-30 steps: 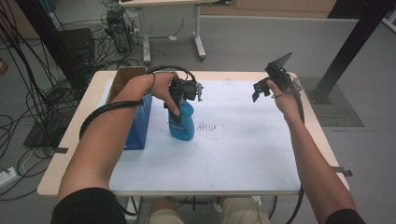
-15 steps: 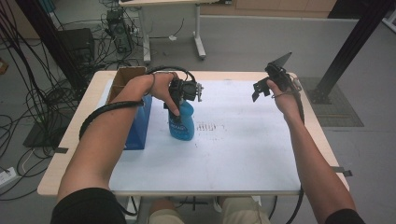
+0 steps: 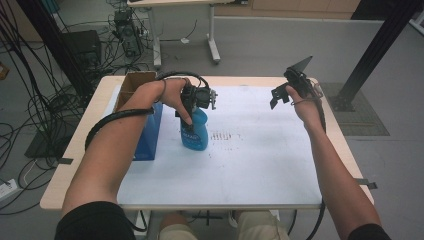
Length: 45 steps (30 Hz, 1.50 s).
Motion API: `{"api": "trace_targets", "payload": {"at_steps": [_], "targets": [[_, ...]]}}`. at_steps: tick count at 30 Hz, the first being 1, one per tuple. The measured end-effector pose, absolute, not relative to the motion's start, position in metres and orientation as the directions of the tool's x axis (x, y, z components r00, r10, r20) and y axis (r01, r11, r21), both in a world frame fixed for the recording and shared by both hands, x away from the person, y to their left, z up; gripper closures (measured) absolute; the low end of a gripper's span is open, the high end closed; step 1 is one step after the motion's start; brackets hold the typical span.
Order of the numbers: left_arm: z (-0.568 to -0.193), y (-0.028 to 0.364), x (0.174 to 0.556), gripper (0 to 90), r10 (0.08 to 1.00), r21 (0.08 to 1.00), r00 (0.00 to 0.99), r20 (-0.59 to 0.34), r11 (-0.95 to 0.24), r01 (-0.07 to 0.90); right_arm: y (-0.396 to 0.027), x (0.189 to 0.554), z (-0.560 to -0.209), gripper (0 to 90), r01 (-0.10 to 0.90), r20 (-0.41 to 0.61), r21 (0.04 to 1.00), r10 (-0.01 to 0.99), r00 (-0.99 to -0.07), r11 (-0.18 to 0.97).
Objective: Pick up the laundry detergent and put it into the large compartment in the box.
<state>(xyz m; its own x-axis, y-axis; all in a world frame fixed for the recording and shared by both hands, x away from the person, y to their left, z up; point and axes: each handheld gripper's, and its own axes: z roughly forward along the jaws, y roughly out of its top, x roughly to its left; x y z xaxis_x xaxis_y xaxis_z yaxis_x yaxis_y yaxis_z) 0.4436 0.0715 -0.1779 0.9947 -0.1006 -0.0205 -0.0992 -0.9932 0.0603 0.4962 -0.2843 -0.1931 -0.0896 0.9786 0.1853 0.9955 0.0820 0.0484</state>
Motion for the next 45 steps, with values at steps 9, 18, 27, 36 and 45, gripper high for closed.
{"api": "trace_targets", "payload": {"at_steps": [9,18,27,36,45], "targets": [[-0.1777,0.0718,0.4427,7.7,-0.103,0.057,0.995,-0.017,-0.993,-0.102,-0.2835,0.4961,-0.1932,5.7,0.995,0.185,0.049,0.979,-0.091,0.083],[-0.1775,0.0723,0.4417,8.7,-0.106,0.054,0.994,-0.014,-0.993,-0.105,-0.2855,0.4951,-0.1924,5.7,0.996,0.187,0.054,0.979,-0.086,0.077],[-0.1765,0.0724,0.4417,8.9,-0.108,0.059,0.994,-0.009,-0.992,-0.108,-0.2855,0.4961,-0.1930,5.7,0.996,0.189,0.051,0.978,-0.088,0.080],[-0.1779,0.0730,0.4414,10.7,-0.115,0.060,0.993,-0.006,-0.992,-0.115,-0.2860,0.4963,-0.1927,5.7,0.996,0.190,0.050,0.978,-0.088,0.080],[-0.1769,0.0736,0.4408,14.4,-0.123,0.054,0.992,0.005,-0.991,-0.123,-0.2858,0.4960,-0.1928,5.7,0.996,0.189,0.051,0.978,-0.085,0.076]]}}
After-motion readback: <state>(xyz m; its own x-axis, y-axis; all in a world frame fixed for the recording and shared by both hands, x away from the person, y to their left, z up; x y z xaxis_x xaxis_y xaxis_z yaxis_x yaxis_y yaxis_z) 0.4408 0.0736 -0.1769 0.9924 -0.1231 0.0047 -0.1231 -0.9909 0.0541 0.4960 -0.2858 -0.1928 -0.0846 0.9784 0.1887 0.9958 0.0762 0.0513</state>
